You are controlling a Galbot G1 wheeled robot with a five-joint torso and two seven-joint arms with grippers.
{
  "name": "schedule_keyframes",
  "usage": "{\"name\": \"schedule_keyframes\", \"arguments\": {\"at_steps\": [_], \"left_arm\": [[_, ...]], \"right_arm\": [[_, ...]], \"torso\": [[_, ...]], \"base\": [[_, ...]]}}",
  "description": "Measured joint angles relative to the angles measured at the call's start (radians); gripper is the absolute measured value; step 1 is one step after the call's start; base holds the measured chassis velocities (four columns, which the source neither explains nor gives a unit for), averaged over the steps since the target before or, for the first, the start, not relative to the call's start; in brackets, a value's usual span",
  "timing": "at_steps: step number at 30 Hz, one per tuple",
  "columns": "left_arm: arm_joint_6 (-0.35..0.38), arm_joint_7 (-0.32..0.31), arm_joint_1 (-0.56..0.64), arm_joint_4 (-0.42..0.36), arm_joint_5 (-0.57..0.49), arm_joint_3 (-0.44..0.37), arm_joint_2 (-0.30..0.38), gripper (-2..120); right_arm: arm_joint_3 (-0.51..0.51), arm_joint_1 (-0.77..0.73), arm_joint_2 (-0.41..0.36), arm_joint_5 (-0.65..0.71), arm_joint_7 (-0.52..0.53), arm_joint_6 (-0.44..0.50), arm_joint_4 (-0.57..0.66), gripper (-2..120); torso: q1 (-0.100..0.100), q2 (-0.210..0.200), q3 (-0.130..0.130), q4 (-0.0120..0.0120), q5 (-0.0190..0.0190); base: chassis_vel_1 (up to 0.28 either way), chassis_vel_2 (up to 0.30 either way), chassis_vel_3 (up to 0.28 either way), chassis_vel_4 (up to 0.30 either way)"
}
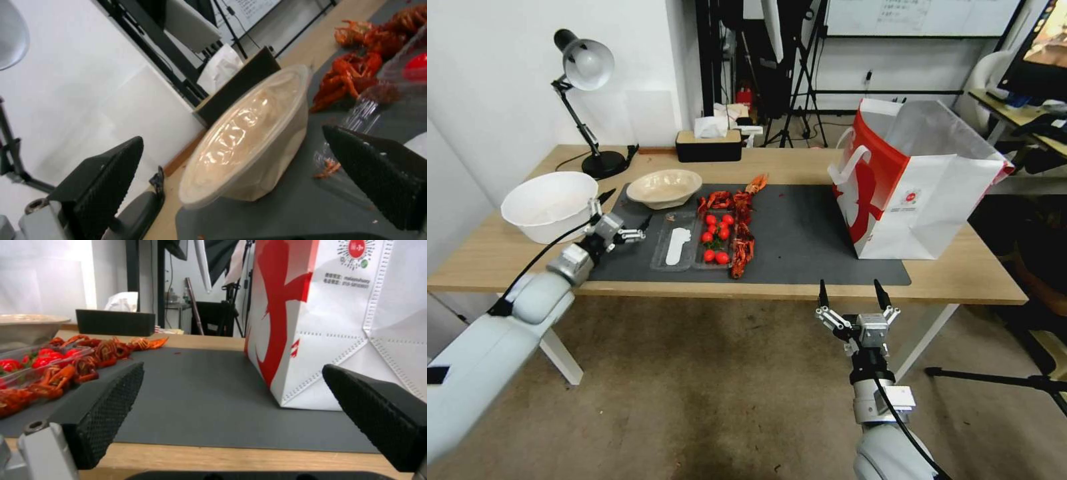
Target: Pick up the trash from the table and place it into the takeout bag.
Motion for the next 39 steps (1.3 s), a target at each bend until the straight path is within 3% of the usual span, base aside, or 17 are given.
{"name": "schedule_keyframes", "arguments": {"at_steps": [5, 14, 23, 31, 33, 39], "left_arm": [[-0.026, 0.018, -0.092, 0.105, 0.023, 0.092, -0.023, 100], [-0.048, 0.032, -0.211, 0.219, 0.028, 0.180, -0.055, 100], [-0.050, 0.055, -0.264, 0.257, 0.033, 0.213, -0.063, 100], [-0.053, 0.090, -0.309, 0.303, 0.042, 0.244, -0.065, 83], [-0.066, 0.116, -0.327, 0.322, 0.043, 0.260, -0.060, 73], [-0.092, 0.168, -0.351, 0.349, 0.045, 0.283, -0.053, 66]], "right_arm": [[0.008, 0.001, 0.003, 0.000, 0.002, -0.003, 0.000, 100], [0.010, 0.004, 0.011, 0.000, 0.002, -0.005, -0.008, 100], [0.011, 0.008, 0.012, 0.000, 0.003, -0.006, -0.009, 100], [0.014, 0.010, 0.008, 0.002, 0.005, -0.006, -0.009, 100], [0.014, 0.012, 0.007, 0.003, 0.006, -0.006, -0.009, 100], [0.015, 0.015, 0.007, 0.003, 0.006, -0.005, -0.008, 100]], "torso": [[0.000, 0.000, 0.000, 0.0001, 0.0000], [0.000, 0.000, 0.000, 0.0000, 0.0001], [0.000, 0.000, 0.000, 0.0000, 0.0000], [0.000, 0.000, 0.000, 0.0000, 0.0000], [0.000, 0.000, 0.000, 0.0000, 0.0000], [0.000, 0.000, 0.000, 0.0000, 0.0000]], "base": [[0.000, 0.000, 0.000, 0.000], [0.000, 0.000, 0.000, 0.000], [0.000, 0.000, 0.000, 0.000], [0.000, 0.000, 0.000, 0.000], [0.000, 0.000, 0.000, 0.000], [0.000, 0.000, 0.000, 0.000]]}}
